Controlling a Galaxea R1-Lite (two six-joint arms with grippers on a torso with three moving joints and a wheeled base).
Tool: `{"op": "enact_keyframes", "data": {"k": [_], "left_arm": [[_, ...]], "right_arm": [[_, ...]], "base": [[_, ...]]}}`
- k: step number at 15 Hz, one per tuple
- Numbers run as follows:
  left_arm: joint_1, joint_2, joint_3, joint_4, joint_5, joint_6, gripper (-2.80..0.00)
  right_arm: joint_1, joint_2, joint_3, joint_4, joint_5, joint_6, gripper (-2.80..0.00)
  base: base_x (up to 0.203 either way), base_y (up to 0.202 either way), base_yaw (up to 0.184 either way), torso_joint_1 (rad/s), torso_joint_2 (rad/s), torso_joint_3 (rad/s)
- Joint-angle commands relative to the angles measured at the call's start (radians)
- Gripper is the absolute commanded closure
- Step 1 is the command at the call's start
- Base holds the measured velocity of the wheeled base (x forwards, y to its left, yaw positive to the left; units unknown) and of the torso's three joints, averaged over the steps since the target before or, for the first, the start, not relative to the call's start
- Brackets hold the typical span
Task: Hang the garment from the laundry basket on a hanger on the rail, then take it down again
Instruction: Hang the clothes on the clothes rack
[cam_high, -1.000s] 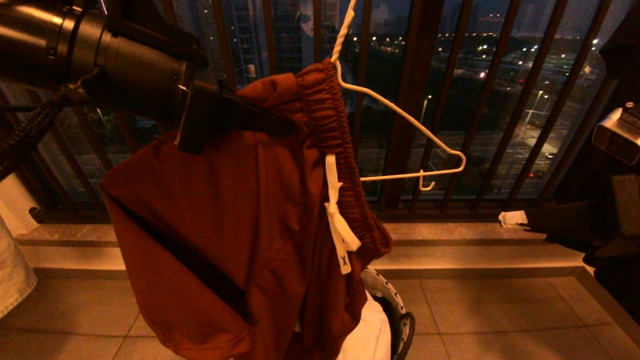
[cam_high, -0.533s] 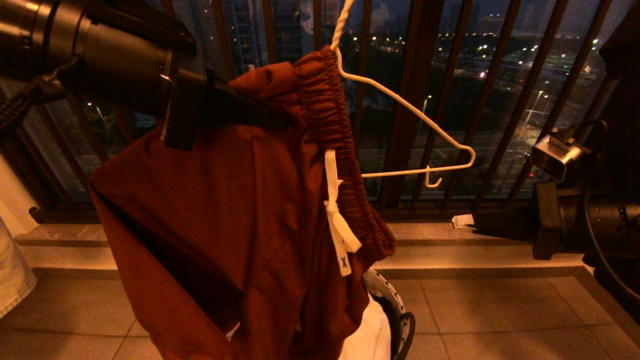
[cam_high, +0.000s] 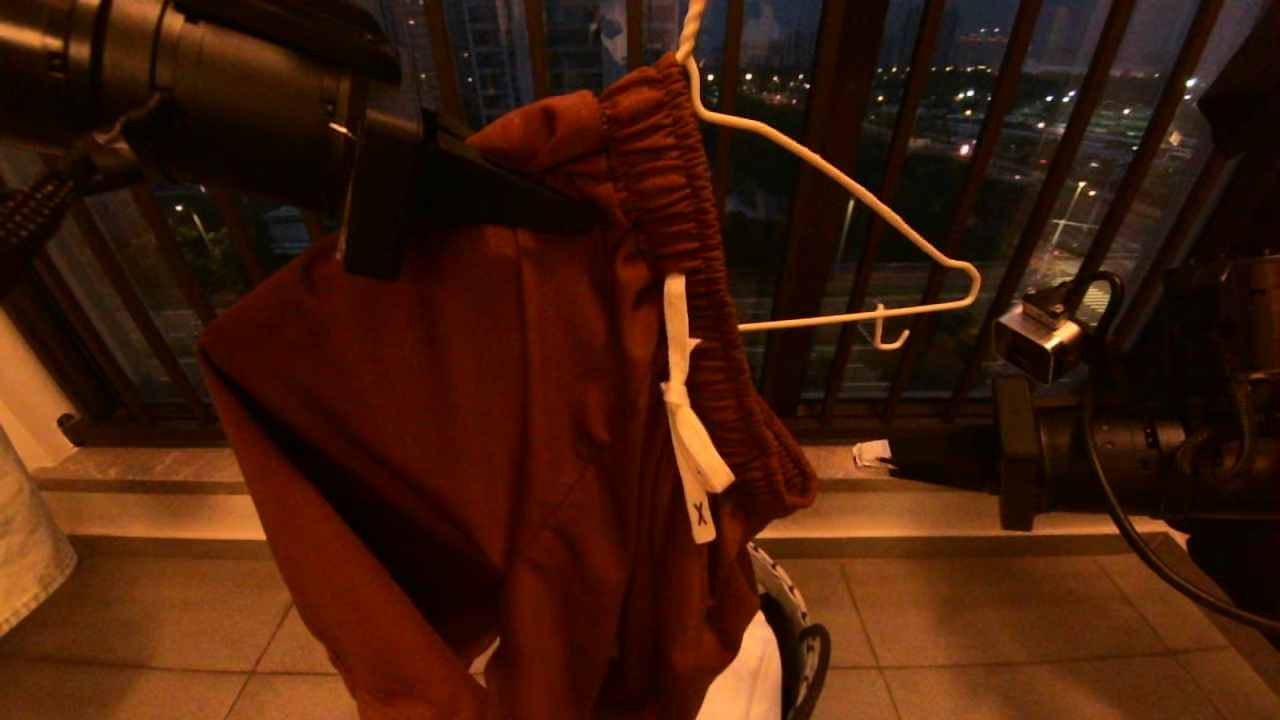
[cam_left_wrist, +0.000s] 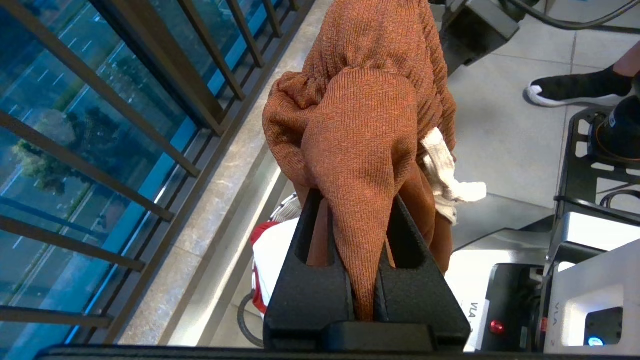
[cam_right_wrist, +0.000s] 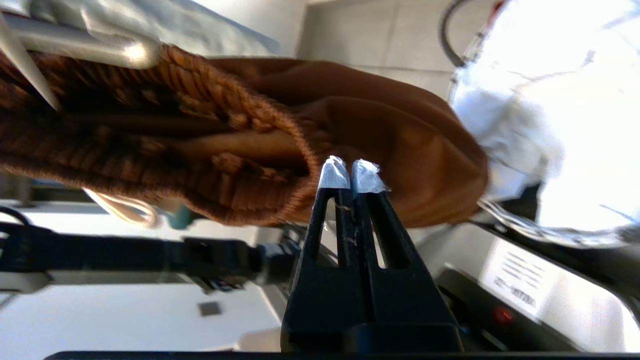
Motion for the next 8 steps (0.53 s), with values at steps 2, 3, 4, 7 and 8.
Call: {"op": "enact_keyframes", "data": {"k": [2, 3, 4, 7, 8], "left_arm": [[0.0, 0.0, 0.001, 0.004, -0.003, 0.002, 0.0], [0.0, -0.001, 0.0, 0.004, -0.003, 0.002, 0.0], [0.0, -0.001, 0.0, 0.004, -0.001, 0.002, 0.0], [0.0, -0.003, -0.002, 0.002, 0.001, 0.007, 0.0], [0.0, -0.003, -0.002, -0.005, 0.001, 0.005, 0.0]], "right_arm": [[0.008, 0.011, 0.017, -0.052, 0.003, 0.03, -2.8], [0.01, 0.012, 0.016, -0.062, 0.003, 0.046, -2.8], [0.008, 0.012, 0.017, -0.065, 0.001, 0.06, -2.8], [0.01, 0.012, 0.017, -0.065, 0.0, 0.081, -2.8], [0.01, 0.013, 0.015, -0.068, -0.002, 0.099, -2.8]], "base": [[0.0, 0.0, 0.0, 0.0, 0.0, 0.0], [0.0, 0.0, 0.0, 0.0, 0.0, 0.0], [0.0, 0.0, 0.0, 0.0, 0.0, 0.0], [0.0, 0.0, 0.0, 0.0, 0.0, 0.0], [0.0, 0.0, 0.0, 0.0, 0.0, 0.0]]}}
